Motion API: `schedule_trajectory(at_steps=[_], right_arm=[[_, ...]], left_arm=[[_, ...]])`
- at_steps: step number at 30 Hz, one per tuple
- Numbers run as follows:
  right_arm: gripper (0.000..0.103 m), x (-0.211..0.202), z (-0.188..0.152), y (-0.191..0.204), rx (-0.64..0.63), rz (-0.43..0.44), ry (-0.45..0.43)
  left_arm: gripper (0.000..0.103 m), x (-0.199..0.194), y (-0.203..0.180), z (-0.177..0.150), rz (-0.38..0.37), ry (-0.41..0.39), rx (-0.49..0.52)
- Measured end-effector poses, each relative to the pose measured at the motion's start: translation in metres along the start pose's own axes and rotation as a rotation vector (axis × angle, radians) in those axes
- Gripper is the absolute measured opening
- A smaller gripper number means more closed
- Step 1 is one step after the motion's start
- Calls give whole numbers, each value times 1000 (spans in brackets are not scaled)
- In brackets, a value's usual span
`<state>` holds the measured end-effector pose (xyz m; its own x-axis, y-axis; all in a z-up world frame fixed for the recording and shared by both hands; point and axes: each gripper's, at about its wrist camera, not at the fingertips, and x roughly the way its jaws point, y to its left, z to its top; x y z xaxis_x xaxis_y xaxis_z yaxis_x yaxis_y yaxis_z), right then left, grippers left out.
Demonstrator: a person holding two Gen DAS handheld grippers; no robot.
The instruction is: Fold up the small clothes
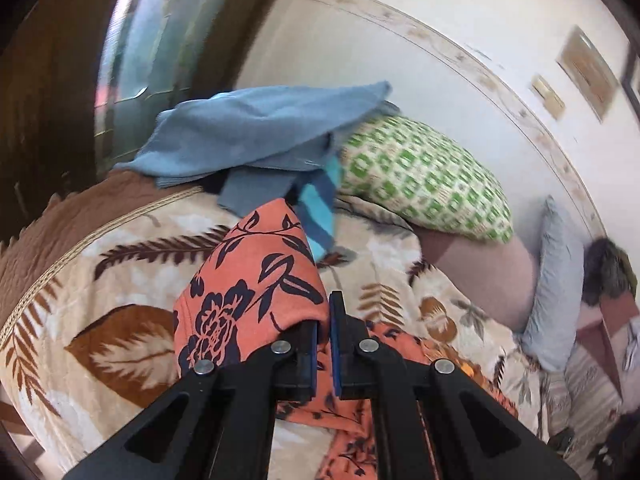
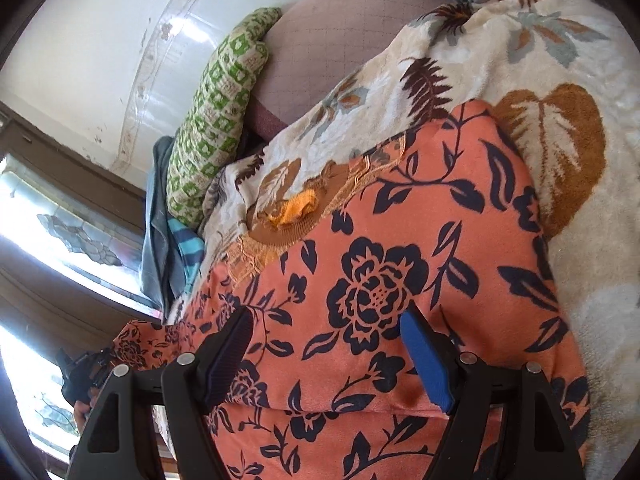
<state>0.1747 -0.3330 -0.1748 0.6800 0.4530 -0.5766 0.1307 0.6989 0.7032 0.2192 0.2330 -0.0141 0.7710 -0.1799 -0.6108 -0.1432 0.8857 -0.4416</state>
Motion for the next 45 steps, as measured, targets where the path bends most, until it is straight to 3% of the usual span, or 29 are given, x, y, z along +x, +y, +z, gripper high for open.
schedule_trajectory(at_steps=[7, 15, 17, 18, 19, 22, 26, 28, 30, 33, 36, 39, 41, 45], right_arm=[[79, -41, 18, -22, 102, 48, -95], [79, -90, 40, -49, 168, 85, -199], [79, -99, 43, -57, 188, 93, -219], [79, -103, 44, -61, 200, 98, -226], [79, -106, 45, -64, 212, 105, -231], [79, -111, 48, -70, 224, 110, -232], [79, -107, 50, -65, 202, 109, -214], [79, -103, 48, -59, 201, 120, -207], [79, -97, 45, -53, 191, 127, -193], [79, -85, 40, -42, 158, 110, -158], [79, -72, 34, -31, 122, 75, -122], [79, -63, 28, -18, 82, 65, -93], [79, -57, 24, -5, 30, 48, -79], [79, -41, 10, 34, -137, 1, -36]], left_arm=[[5, 32, -164, -58, -158, 120, 298], [6, 106, -296, -205, -263, 367, 489], [22, 129, -320, -240, -215, 454, 572], [37, 137, -326, -254, -196, 496, 604], [46, 141, -328, -263, -185, 515, 622], [58, 132, -329, -264, -211, 499, 627], [72, 109, -332, -231, -300, 418, 621], [79, 102, -330, -218, -292, 416, 637], [83, 106, -327, -213, -258, 472, 668], [89, 134, -304, -232, -96, 697, 738], [88, 135, -269, -242, -41, 730, 714], [88, 104, -236, -219, -155, 599, 611], [89, 85, -207, -196, -183, 477, 520], [89, 82, -144, -160, -57, 273, 308]])
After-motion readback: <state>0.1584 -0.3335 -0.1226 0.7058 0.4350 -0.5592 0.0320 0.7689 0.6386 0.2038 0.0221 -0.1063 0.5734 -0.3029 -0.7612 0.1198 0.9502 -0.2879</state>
